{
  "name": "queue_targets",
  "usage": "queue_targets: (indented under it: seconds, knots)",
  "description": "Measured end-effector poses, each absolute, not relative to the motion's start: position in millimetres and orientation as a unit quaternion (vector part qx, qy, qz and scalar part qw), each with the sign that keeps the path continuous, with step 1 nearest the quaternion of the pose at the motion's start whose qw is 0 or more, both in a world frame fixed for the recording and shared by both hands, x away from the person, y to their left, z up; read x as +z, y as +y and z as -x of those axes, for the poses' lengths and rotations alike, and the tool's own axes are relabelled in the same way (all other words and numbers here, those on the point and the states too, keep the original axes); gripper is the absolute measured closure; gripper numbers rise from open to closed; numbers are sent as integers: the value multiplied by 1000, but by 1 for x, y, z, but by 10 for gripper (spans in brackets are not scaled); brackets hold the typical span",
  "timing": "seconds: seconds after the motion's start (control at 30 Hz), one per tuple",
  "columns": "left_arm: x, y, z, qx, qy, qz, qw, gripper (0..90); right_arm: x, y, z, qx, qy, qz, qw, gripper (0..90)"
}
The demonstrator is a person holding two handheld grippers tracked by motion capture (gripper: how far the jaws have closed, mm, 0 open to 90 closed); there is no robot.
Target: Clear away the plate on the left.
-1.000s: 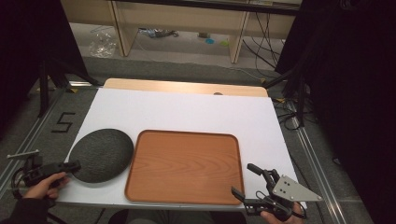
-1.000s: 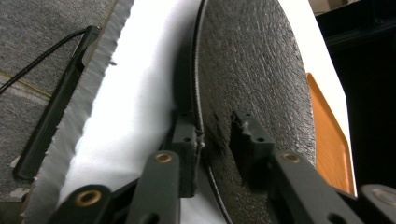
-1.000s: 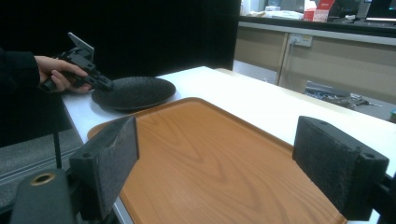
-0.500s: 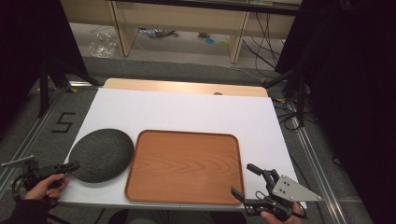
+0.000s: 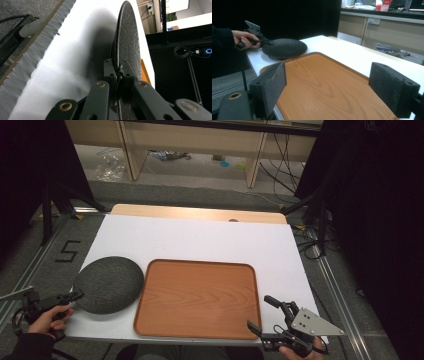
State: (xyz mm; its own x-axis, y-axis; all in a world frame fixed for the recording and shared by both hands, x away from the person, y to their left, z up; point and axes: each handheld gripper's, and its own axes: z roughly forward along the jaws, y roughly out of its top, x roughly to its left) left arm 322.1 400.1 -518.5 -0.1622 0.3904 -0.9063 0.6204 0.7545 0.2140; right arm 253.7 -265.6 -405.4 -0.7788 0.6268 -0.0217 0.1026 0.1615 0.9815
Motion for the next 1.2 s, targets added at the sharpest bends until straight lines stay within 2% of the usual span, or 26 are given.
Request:
queue_targets:
  seconds: [0.57, 1.2]
  knots:
    - [-505, 397, -323, -80, 761, -340, 547, 861, -406, -265, -253, 594, 731, -253, 223, 157]
    - [-487, 386, -323, -80, 739, -339, 576, 847, -405, -266, -253, 588, 737, -250, 219, 157]
